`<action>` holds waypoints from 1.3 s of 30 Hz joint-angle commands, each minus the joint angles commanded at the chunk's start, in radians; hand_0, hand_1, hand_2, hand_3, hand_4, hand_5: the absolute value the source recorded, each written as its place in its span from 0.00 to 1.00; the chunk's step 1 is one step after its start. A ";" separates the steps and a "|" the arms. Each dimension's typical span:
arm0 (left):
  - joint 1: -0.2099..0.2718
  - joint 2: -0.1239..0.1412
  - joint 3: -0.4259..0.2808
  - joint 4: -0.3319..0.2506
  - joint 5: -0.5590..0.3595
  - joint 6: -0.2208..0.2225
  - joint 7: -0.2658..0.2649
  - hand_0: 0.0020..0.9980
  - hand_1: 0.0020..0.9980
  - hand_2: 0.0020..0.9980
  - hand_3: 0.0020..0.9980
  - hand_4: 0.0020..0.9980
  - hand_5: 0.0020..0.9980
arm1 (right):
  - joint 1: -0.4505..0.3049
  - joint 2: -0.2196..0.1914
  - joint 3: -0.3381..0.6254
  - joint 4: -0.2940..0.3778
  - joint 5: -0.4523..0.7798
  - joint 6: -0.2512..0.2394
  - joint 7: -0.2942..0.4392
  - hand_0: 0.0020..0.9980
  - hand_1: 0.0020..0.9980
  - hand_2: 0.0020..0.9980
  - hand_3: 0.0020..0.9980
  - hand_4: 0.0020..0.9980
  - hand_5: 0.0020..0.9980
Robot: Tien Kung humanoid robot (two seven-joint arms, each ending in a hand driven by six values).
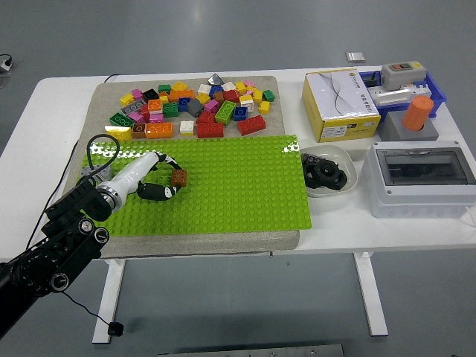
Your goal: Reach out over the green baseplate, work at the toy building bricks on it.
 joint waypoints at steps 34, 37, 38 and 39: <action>0.002 -0.003 0.005 0.018 -0.011 0.002 -0.020 0.85 0.94 0.89 0.60 0.83 0.26 | -0.004 0.000 -0.004 0.000 0.004 -0.001 0.002 0.69 0.57 0.72 0.71 0.75 0.82; 0.002 -0.003 0.004 0.021 -0.012 0.001 -0.021 0.85 0.94 0.89 0.60 0.83 0.26 | -0.004 0.000 -0.004 0.000 0.004 -0.001 0.002 0.69 0.57 0.72 0.71 0.75 0.82; 0.002 -0.003 0.004 0.021 -0.013 0.001 -0.021 0.85 0.94 0.89 0.60 0.83 0.26 | -0.003 0.000 -0.004 0.000 0.004 -0.001 0.002 0.69 0.57 0.72 0.71 0.75 0.82; 0.002 -0.003 0.004 0.022 -0.013 0.000 -0.022 0.85 0.94 0.90 0.60 0.85 0.28 | -0.003 0.000 -0.004 0.000 0.004 -0.001 0.002 0.69 0.57 0.72 0.71 0.75 0.82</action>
